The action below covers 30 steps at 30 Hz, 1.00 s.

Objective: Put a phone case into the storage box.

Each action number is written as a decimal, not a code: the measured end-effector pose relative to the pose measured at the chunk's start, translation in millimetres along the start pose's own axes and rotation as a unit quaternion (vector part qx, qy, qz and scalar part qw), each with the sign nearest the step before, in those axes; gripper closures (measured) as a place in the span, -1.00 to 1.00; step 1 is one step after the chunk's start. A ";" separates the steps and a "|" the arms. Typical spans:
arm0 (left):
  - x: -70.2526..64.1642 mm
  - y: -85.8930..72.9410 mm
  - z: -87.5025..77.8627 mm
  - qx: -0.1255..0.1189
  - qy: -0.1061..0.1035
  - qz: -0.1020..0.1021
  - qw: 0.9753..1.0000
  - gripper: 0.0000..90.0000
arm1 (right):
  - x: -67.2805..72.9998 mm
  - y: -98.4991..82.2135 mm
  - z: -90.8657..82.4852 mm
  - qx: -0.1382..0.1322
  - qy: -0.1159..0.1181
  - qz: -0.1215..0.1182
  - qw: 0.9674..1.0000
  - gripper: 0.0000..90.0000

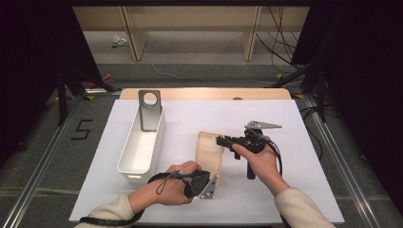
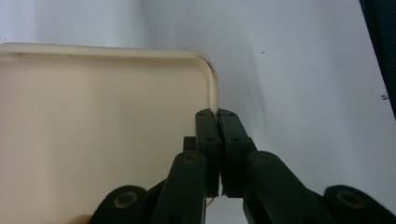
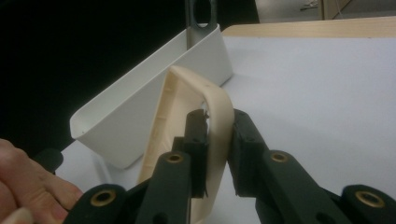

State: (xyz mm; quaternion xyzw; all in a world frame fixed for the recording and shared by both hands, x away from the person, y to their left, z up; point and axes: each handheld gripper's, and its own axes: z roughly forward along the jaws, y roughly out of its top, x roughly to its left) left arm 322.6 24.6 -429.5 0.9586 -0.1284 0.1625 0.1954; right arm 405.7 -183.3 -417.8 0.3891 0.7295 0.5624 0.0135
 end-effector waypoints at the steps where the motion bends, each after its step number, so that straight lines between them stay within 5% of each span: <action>1: 0.3 -0.2 0.1 0.001 0.001 0.001 1.000 0.95 | 0.7 0.4 -0.4 -0.001 0.002 0.002 1.000 0.78; 13: 2.4 -2.5 -0.7 0.001 0.021 0.012 1.000 0.92 | 11.2 5.7 -6.4 -0.023 0.027 0.023 0.999 0.82; 19: 4.0 -4.2 -15.3 -0.053 0.039 -0.006 0.998 0.60 | 21.1 10.8 -10.4 -0.036 0.021 -0.014 0.999 0.82; 24: 4.2 -12.9 -27.9 -0.131 0.050 -0.074 0.987 -0.01 | 21.5 11.7 -12.1 -0.041 0.017 -0.021 0.999 0.82; 28: 4.4 -26.0 -31.9 -0.182 0.055 -0.151 0.970 -0.38 | 19.9 11.9 -13.7 -0.044 0.007 -0.041 0.998 0.81; 30: 5.2 -34.0 -33.9 -0.206 0.064 -0.193 0.957 -0.49 | 18.9 12.1 -15.3 -0.047 0.003 -0.048 0.998 0.81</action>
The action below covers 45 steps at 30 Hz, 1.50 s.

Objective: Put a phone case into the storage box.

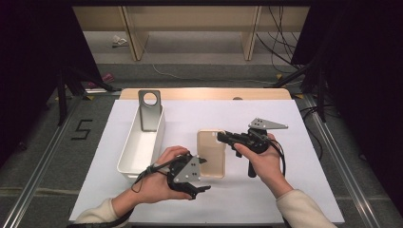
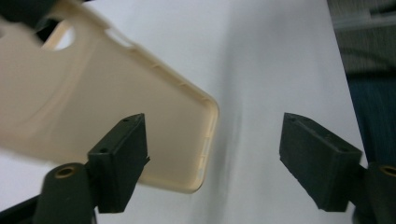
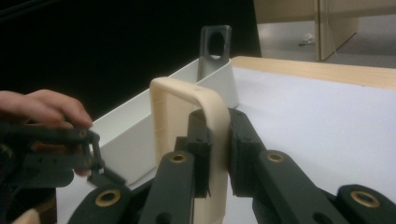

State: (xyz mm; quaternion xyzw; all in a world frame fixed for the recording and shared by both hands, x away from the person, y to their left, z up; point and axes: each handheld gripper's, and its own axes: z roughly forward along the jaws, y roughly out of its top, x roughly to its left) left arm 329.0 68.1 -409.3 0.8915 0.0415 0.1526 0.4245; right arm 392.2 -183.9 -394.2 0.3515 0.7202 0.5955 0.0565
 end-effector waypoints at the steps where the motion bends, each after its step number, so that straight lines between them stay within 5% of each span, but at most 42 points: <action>1: 2.0 -3.1 -2.1 -0.012 0.007 -0.026 1.000 -0.51 | -1.0 0.1 -0.7 -0.002 -0.001 -0.004 1.000 0.81; 4: 10.2 -11.7 -8.1 -0.032 0.049 -0.090 0.994 -0.52 | -2.9 0.3 -3.6 -0.008 -0.008 -0.011 1.000 0.81; 8: 22.0 -18.3 -13.2 -0.033 0.128 -0.148 0.980 -0.42 | -5.0 -0.2 -6.0 -0.013 -0.015 -0.018 1.000 0.81; 11: 29.1 -17.8 -17.8 -0.055 0.152 -0.196 0.967 -0.38 | -5.2 0.0 -6.8 -0.015 -0.017 -0.020 1.000 0.81; 16: 36.2 -15.4 -22.3 -0.082 0.159 -0.240 0.954 -0.37 | -4.4 0.2 -6.7 -0.018 -0.019 -0.024 0.999 0.81; 27: 51.4 0.9 -18.8 -0.122 0.160 -0.272 0.941 -0.29 | -2.5 -0.9 -4.4 -0.017 -0.021 -0.025 0.999 0.81; 35: 56.0 12.8 -10.3 -0.137 0.145 -0.278 0.939 0.11 | -2.4 -0.5 -5.3 -0.020 -0.024 -0.025 0.999 0.81; 45: 58.9 12.5 -4.6 -0.137 0.144 -0.299 0.933 0.46 | -2.4 -0.3 -5.4 -0.023 -0.029 -0.027 0.999 0.81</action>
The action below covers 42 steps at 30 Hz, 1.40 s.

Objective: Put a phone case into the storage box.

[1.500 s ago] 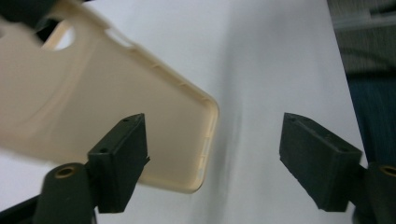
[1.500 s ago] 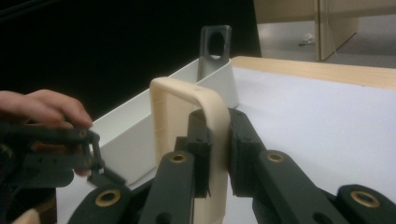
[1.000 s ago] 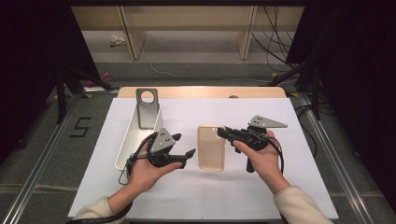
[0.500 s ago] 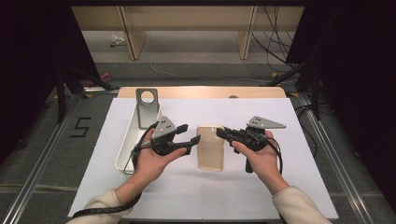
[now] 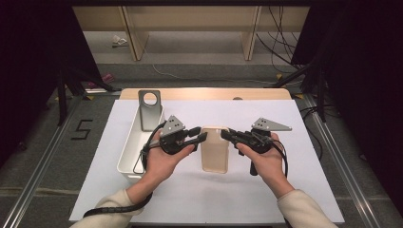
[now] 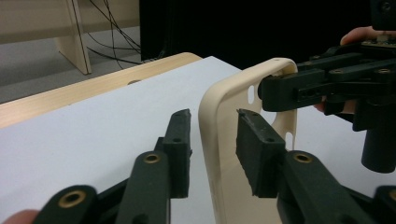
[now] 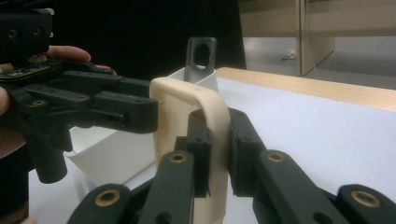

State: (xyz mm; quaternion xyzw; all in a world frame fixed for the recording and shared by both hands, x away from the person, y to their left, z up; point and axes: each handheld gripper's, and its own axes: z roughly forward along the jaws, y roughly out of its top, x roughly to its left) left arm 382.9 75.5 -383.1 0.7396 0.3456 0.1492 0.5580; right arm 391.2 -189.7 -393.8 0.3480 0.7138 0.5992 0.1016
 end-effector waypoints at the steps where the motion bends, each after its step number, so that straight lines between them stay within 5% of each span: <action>1: 0.3 0.0 0.5 0.001 0.000 -0.001 1.000 0.50 | 0.1 0.0 0.1 0.000 0.000 0.000 1.000 0.81; 12: -1.1 -0.4 2.1 0.000 0.013 -0.024 1.000 0.82 | 0.3 -0.8 0.8 0.000 -0.001 -0.004 1.000 0.80; 24: -5.2 2.8 0.7 0.001 0.037 -0.004 0.999 0.85 | 0.9 -1.5 2.7 0.003 -0.006 -0.021 1.000 0.73; 31: 1.8 4.2 -1.9 -0.002 0.052 -0.004 0.999 0.85 | 0.9 0.2 2.5 0.009 -0.011 -0.041 0.999 0.34; 38: 10.0 10.1 -9.1 -0.012 0.065 -0.005 0.998 0.85 | 0.1 -1.0 3.1 0.026 -0.020 -0.057 0.998 -0.29; 42: 14.1 14.6 -14.2 -0.021 0.071 -0.007 0.997 0.85 | -1.5 -3.5 0.1 0.034 -0.020 -0.057 0.998 -0.42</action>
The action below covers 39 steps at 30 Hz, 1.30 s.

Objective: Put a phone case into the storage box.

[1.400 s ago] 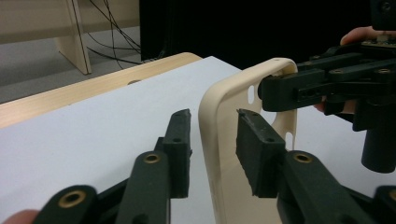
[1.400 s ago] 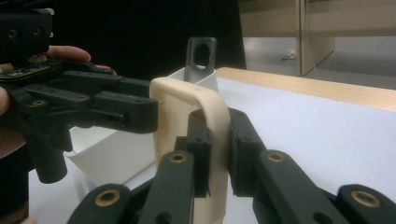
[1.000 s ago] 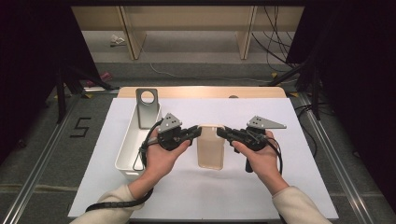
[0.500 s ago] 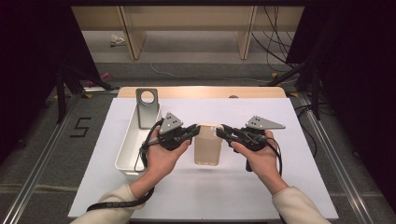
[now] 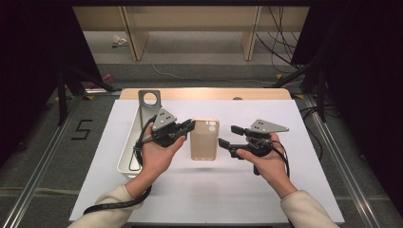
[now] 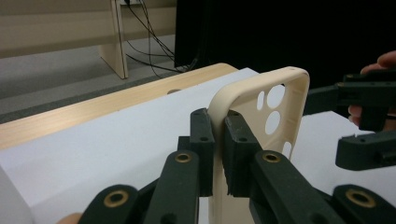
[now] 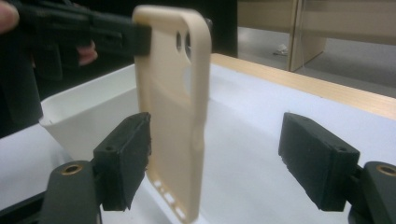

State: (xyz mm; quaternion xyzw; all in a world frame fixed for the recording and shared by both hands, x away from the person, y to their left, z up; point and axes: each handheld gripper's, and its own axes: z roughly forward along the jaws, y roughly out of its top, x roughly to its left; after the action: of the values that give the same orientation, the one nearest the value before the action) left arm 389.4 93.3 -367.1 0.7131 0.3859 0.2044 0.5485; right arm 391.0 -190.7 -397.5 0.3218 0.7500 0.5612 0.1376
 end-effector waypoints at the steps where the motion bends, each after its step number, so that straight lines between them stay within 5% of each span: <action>1: 1.3 1.1 -1.0 -0.002 0.000 0.000 1.000 0.85 | -0.8 -1.4 -1.1 0.002 -0.001 -0.004 1.000 -0.41; 17: 14.6 13.7 -13.8 -0.019 0.008 0.001 1.000 0.85 | -16.6 -18.4 -25.2 0.027 -0.030 -0.007 0.999 -0.51; 39: 29.1 23.6 -24.4 -0.025 0.016 -0.003 1.000 0.85 | -20.6 -37.6 -57.8 0.040 -0.051 -0.005 0.998 -0.56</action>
State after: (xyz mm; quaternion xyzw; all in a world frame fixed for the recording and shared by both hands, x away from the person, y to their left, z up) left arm 397.6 128.7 -341.1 0.6944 0.3919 0.2237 0.5606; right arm 361.5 -253.5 -416.4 0.3516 0.7652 0.5131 0.1661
